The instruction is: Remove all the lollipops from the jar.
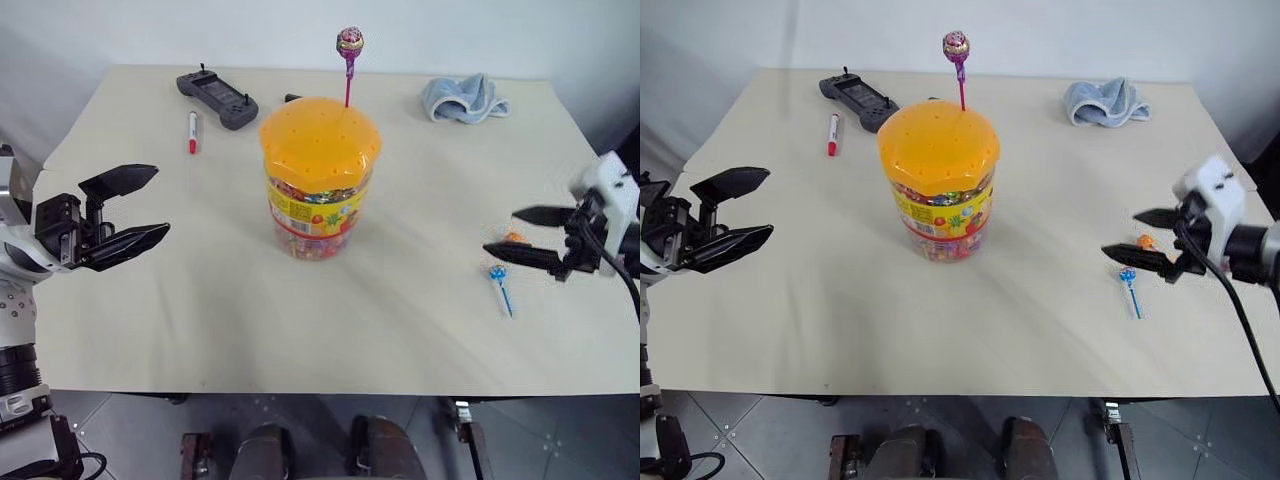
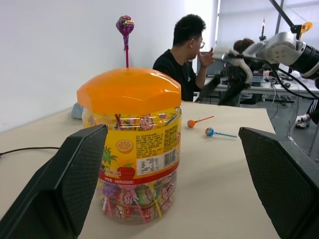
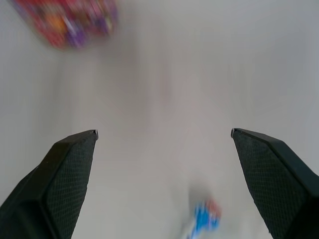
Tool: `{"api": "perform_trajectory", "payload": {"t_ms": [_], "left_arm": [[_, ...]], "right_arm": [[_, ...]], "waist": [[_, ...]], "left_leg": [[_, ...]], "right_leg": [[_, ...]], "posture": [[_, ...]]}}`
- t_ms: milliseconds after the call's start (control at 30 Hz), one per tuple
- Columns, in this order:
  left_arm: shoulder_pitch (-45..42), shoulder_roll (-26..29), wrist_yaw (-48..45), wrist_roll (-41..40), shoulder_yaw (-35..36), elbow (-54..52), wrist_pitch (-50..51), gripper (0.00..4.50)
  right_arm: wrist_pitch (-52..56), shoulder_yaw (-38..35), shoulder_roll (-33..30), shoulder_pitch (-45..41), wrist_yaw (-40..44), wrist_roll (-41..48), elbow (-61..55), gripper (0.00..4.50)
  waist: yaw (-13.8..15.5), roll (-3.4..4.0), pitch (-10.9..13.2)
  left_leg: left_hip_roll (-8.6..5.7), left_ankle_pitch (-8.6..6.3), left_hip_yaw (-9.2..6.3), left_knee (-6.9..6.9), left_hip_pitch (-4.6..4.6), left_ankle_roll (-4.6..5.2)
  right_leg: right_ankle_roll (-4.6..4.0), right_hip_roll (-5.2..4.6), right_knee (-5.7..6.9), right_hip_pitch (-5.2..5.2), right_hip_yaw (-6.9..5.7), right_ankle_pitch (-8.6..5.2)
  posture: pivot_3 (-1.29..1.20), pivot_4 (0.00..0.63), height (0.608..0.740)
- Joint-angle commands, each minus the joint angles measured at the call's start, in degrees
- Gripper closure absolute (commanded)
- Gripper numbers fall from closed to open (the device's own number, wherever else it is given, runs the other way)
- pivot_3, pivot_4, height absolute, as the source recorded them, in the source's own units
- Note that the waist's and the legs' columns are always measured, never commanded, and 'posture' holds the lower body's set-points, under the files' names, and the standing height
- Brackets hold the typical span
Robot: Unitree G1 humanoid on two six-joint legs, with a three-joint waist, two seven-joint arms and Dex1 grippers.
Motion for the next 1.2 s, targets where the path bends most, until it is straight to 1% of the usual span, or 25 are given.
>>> {"api": "perform_trajectory", "payload": {"t_ms": [33,100,167,233,367,500,567,667,733,833,1033,1133,1200], "left_arm": [[-1.95,0.04,-0.30,-0.32,0.44,-0.28,-1.03,0.00],[-2.51,-0.08,-0.46,-0.11,0.10,0.14,-1.24,0.00],[-3.33,-0.06,-0.67,0.09,-0.11,0.79,-1.46,0.00],[-4.18,-0.05,-0.88,0.39,-0.35,1.55,-1.95,0.00],[-5.18,-0.20,-0.70,0.81,-0.46,2.25,-2.75,0.00],[-4.92,-0.79,-0.16,0.70,-0.35,1.55,-3.35,0.00],[-4.48,-1.41,0.41,0.32,-0.31,0.51,-3.31,0.00],[-2.96,-2.17,1.33,-0.24,0.15,-1.73,-3.15,0.00],[-1.90,-2.21,1.84,-0.60,0.77,-2.94,-2.91,0.00],[-0.17,-1.87,2.65,-1.02,1.86,-4.49,-2.63,0.00],[1.43,-2.03,3.75,-1.48,2.70,-6.02,-2.50,0.00],[1.50,-2.06,3.82,-1.45,2.81,-6.07,-2.37,0.00],[1.40,-1.98,3.72,-1.41,2.73,-5.85,-2.33,0.00]], "right_arm": [[-0.42,1.57,4.34,-8.07,-2.17,4.53,-3.46,0.02],[0.55,3.38,7.13,-13.55,-2.87,6.44,-3.55,0.02],[1.18,5.73,11.97,-21.82,-4.78,8.31,-1.91,0.02],[1.77,8.02,15.70,-27.82,-5.78,8.82,0.66,0.02],[-3.66,10.83,21.55,-33.55,-4.16,6.63,8.40,0.02],[-9.23,15.11,26.52,-38.19,-2.39,2.44,17.90,0.02],[-12.13,16.36,29.24,-40.34,-1.55,0.62,22.65,0.02],[-17.76,17.91,34.20,-45.16,-1.97,-3.44,33.38,0.02],[-19.94,17.93,36.03,-47.46,-1.81,-5.03,37.69,0.02],[-21.23,16.95,37.62,-49.52,-0.54,-5.06,40.13,0.60],[-23.61,16.28,39.65,-52.12,0.14,-5.90,42.84,2.72],[-24.03,15.89,39.88,-53.22,0.17,-6.15,43.24,3.82],[-24.34,15.29,39.82,-54.46,-0.22,-6.31,43.66,4.48]], "waist": [[-0.02,0.00,0.00],[0.03,0.00,0.00],[-0.09,0.00,0.00],[-0.22,0.00,0.00],[-0.13,-0.08,-0.05],[-0.42,-0.07,-0.04],[-0.87,-0.07,-0.04],[-1.88,-0.07,-0.04],[-2.62,-0.07,-0.04],[-3.29,-0.07,-0.04],[-3.64,-0.07,-0.04],[-3.52,-0.06,-0.04],[-3.52,-0.06,-0.04]], "left_leg": [[0.00,0.00,0.00,0.02,-0.01,0.00],[0.00,0.00,-0.02,0.02,-0.03,0.00],[-0.02,0.00,-0.04,0.04,-0.03,0.00],[-0.02,0.00,-0.04,0.04,-0.03,0.00],[-0.04,0.00,-0.15,0.04,-0.04,0.00],[-0.11,-0.02,-0.15,0.02,-0.07,0.03],[-0.09,-0.02,-0.20,0.02,-0.07,0.03],[-0.10,-0.02,-0.28,0.02,-0.06,0.03],[-0.08,-0.01,-0.31,-0.03,-0.06,0.02],[-0.06,-0.01,-0.48,-0.05,-0.06,0.02],[-0.06,-0.01,-0.58,-0.12,-0.06,0.02],[-0.07,-0.01,-0.60,-0.12,-0.07,0.02],[-0.07,-0.01,-0.60,-0.12,-0.06,0.02]], "right_leg": [[0.00,0.00,0.00,0.00,0.00,0.00],[0.00,0.00,0.01,-0.01,-0.01,0.00],[0.00,-0.01,0.05,-0.01,-0.02,0.00],[0.00,-0.01,0.06,-0.03,-0.02,0.00],[0.00,-0.01,0.16,-0.02,-0.13,0.00],[0.00,-0.06,0.18,-0.03,-0.14,0.00],[0.00,-0.06,0.27,-0.05,-0.16,0.00],[0.00,-0.06,0.38,-0.06,-0.18,0.00],[0.00,-0.06,0.39,-0.09,-0.23,0.00],[0.00,-0.06,0.53,-0.10,-0.31,0.00],[0.00,-0.06,0.54,-0.10,-0.34,0.00],[0.00,-0.08,0.54,-0.09,-0.34,0.00],[0.00,-0.08,0.54,-0.09,-0.34,0.00]], "posture": [[0.00,0.150,0.740],[0.00,0.150,0.740],[0.00,0.150,0.740],[0.00,0.150,0.740],[0.00,0.150,0.740],[0.00,0.150,0.740],[0.00,0.150,0.740],[0.00,0.150,0.740],[0.00,0.150,0.740],[0.00,0.150,0.740],[0.00,0.150,0.740],[0.00,0.150,0.740],[0.00,0.150,0.740]]}}
